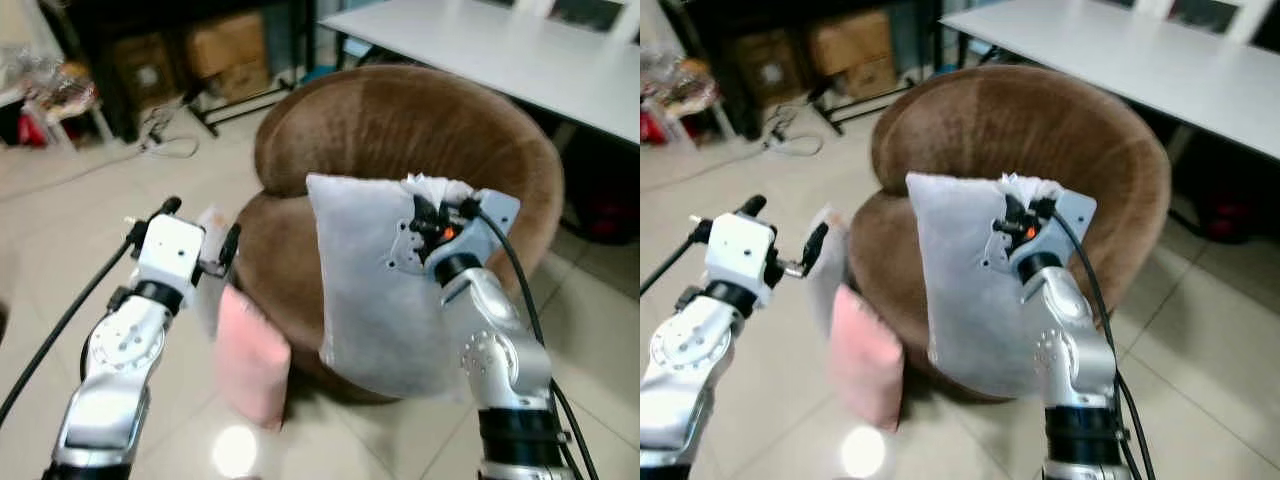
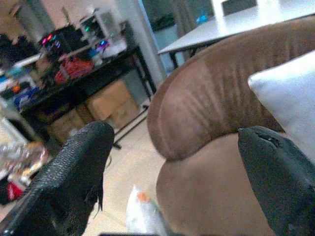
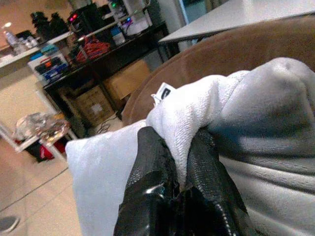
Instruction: Move the pillow to the sofa from floor
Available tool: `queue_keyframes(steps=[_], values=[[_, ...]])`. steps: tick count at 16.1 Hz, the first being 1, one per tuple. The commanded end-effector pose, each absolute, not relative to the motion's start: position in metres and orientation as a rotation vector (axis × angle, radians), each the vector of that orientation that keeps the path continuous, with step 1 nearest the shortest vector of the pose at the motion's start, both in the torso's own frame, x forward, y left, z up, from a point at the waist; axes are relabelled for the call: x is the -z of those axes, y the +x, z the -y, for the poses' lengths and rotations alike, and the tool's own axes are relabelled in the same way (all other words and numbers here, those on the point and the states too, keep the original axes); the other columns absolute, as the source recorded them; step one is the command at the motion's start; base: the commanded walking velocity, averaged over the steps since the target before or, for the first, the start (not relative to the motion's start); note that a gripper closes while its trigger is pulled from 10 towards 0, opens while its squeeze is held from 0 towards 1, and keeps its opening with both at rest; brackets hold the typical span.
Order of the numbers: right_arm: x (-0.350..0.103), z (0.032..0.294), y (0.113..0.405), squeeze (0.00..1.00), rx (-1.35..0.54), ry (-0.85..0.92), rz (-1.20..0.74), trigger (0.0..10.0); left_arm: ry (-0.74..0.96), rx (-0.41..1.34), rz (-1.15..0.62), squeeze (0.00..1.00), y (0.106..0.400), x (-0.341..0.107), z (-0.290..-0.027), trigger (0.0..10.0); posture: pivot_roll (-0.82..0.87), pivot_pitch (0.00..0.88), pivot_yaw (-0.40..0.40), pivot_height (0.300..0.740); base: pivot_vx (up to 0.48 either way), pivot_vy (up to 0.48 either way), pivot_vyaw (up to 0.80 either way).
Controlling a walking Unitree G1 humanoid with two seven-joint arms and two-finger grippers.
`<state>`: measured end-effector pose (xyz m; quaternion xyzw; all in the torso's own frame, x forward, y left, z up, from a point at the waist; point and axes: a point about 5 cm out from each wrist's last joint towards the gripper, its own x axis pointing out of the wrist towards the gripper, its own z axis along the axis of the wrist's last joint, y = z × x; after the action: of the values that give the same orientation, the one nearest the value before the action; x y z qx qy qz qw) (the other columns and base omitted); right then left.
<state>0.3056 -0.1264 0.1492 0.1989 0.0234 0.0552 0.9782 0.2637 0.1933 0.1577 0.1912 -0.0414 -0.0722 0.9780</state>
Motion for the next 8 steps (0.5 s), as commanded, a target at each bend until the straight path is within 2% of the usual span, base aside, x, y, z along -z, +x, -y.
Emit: queue_keyframes(steps=[1, 2, 8], values=[[-0.1589, 0.1313, 0.3082, 0.0, -0.095, 0.377, 0.002, 10.0, 0.378, 0.161, 0.086, 0.02, 0.2661, -0.1588, -0.1894, 10.0, -0.08, 0.0, 0.02, 0.74, 0.285, 0.0, -0.8], [-0.1588, 0.1334, 0.3084, 0.0, -0.069, 0.35, 0.008, 10.0, 0.378, 0.164, 0.085, 0.02, 0.266, -0.1586, -0.1895, 10.0, -0.08, 0.0, 0.021, 0.74, 0.285, 0.0, -0.8], [-0.1602, 0.1289, 0.3097, 0.0, -0.097, 0.358, 0.018, 10.0, 0.386, 0.171, 0.083, 0.02, 0.2656, -0.1584, -0.19, 10.0, -0.08, 0.0, 0.022, 0.74, 0.285, 0.0, 0.0]])
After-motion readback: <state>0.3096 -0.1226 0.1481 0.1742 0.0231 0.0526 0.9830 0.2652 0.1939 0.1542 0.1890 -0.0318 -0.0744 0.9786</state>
